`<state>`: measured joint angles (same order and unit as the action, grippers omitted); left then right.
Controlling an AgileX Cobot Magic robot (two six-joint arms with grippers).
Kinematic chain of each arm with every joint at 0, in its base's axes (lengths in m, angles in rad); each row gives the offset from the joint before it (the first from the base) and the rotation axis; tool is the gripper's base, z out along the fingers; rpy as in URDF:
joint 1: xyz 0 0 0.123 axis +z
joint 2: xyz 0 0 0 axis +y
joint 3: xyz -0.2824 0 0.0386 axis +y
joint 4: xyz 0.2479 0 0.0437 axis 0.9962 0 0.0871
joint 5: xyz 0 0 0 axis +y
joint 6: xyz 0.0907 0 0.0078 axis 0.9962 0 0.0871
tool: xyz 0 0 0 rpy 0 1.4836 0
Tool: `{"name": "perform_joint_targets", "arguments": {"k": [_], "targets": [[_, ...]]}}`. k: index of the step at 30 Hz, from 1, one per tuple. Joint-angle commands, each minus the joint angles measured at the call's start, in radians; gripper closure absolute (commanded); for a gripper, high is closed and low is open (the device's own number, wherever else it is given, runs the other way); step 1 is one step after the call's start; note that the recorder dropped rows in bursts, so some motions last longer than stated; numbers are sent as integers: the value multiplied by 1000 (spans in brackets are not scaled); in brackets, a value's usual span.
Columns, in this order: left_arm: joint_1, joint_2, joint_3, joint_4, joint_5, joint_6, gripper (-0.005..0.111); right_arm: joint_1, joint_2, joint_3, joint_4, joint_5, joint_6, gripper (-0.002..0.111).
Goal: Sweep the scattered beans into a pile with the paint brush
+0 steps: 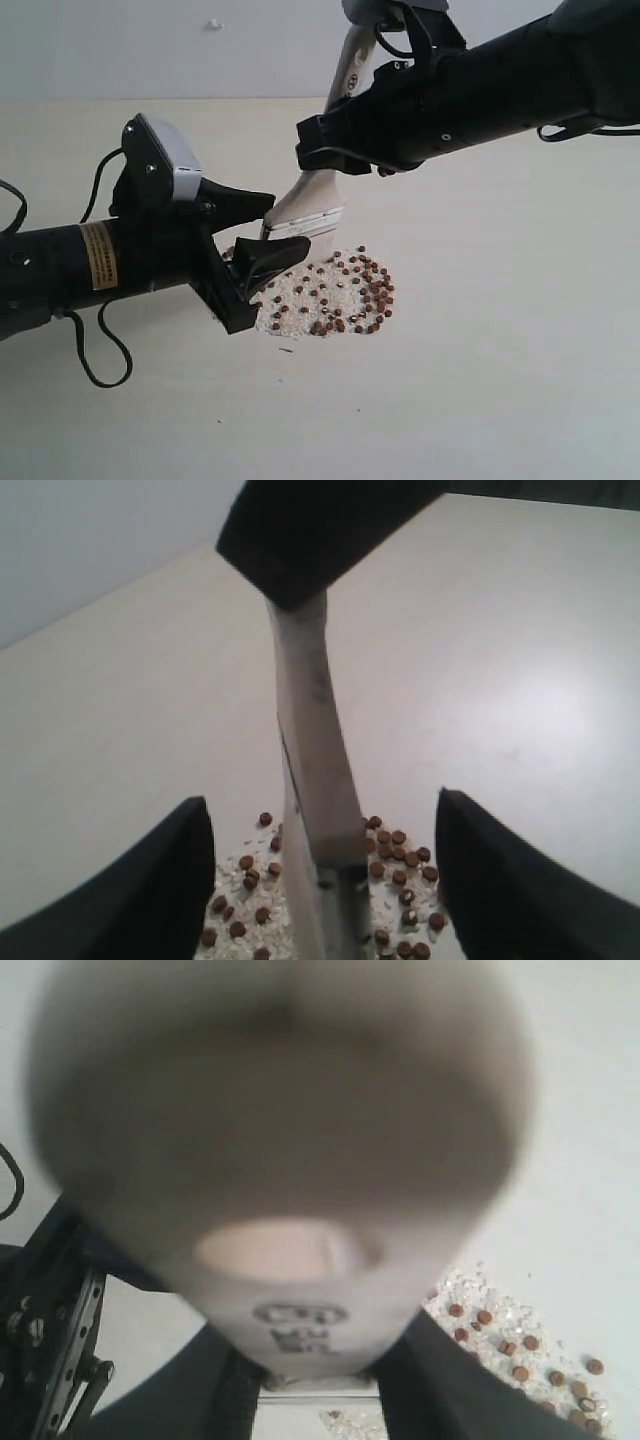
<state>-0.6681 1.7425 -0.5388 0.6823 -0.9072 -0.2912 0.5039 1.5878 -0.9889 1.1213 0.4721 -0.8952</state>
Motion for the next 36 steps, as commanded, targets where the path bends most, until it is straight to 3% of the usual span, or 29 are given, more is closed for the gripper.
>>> {"name": "perform_joint_targets", "arguments": {"k": [1, 9, 15, 20, 32, 36], "targets": [[-6, 3, -16, -19, -3, 0, 46, -3, -10, -7, 33, 6, -22, 108], [-7, 57, -42, -15, 1, -12, 47, -3, -32, -7, 38, 28, -22, 108], [-7, 61, -42, -24, -33, -32, 69, -3, -32, -7, 38, 33, -22, 108], [-7, 61, -42, -24, -95, -32, 69, -3, -32, -7, 38, 33, -22, 108], [-7, 61, -42, -5, -98, -32, 70, -3, -32, -7, 38, 45, -18, 108], [-7, 61, -42, 8, -100, -17, 87, -3, -32, -7, 38, 57, -18, 108]]}}
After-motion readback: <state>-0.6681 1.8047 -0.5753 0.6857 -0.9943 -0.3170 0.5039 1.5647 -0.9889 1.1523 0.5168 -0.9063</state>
